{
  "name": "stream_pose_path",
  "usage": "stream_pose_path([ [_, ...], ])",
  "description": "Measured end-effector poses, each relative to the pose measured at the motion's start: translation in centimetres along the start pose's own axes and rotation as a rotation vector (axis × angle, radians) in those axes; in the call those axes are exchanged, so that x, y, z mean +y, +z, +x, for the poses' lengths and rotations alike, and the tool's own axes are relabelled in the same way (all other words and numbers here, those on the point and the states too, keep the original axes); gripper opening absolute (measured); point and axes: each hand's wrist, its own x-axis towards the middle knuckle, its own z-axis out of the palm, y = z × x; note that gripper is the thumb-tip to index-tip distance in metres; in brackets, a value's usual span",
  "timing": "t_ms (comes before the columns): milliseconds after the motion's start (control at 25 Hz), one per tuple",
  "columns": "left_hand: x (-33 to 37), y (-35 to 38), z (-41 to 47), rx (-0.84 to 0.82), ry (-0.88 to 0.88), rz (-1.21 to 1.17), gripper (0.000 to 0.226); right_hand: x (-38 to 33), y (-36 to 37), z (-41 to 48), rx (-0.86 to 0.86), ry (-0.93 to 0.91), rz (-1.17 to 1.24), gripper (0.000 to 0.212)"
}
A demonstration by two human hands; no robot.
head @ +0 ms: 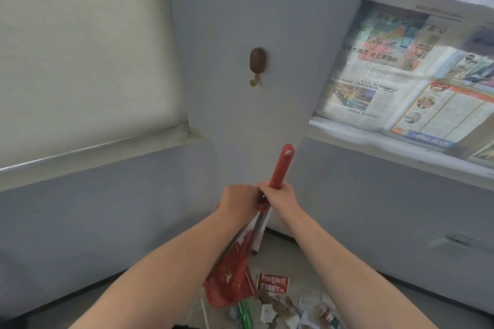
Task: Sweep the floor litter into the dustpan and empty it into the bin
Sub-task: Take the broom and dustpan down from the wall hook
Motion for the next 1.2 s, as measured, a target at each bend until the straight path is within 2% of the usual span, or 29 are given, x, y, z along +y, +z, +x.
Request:
stream_pose_path([
  [120, 2.8, -1.0, -1.8, -0.024, -0.001, 0.008, 0.027, 0.4, -2.5, -2.0, -0.019, -0.031, 0.061, 0.024],
  [240, 5.5, -0.5, -4.9, -0.134, 0.012, -0.129, 0.033, 2.8, -4.9, -5.2, -0.076, -0.033, 0.079, 0.032],
  [440, 12.0, 1.2, -11.4, -0.493, -0.010, -0.286, 0.043, 8.9, -8.4, -11.0, -0.216, -0.028, 0.041, 0.040],
  [480, 13.3, 1.5, -12.7, -0.486, -0.041, -0.345, 0.047, 9.8, -9.1, -12.1, -0.223, -0.044, 0.021, 0.040],
  [600, 15.4, 2.8, -16.3, -0.213, -0.146, -0.407, 0.058, 11.3, -10.5, -15.0, -0.253, -0.068, 0.006, 0.038],
  [720, 17.6, 3.9, -19.9, -0.059, -0.261, -0.495, 0.048, 12.5, -11.6, -17.6, -0.256, -0.039, 0.111, 0.036],
  [880, 18.7, 4.6, -22.9, -0.047, -0.288, -0.465, 0.043, 14.1, -12.0, -21.0, -0.232, -0.028, 0.216, 0.036],
  [1200, 16.8, 6.8, -34.9, 0.035, -0.332, -0.465, 0.036, 18.0, -8.4, -31.2, -0.244, -0.099, 0.167, 0.039],
])
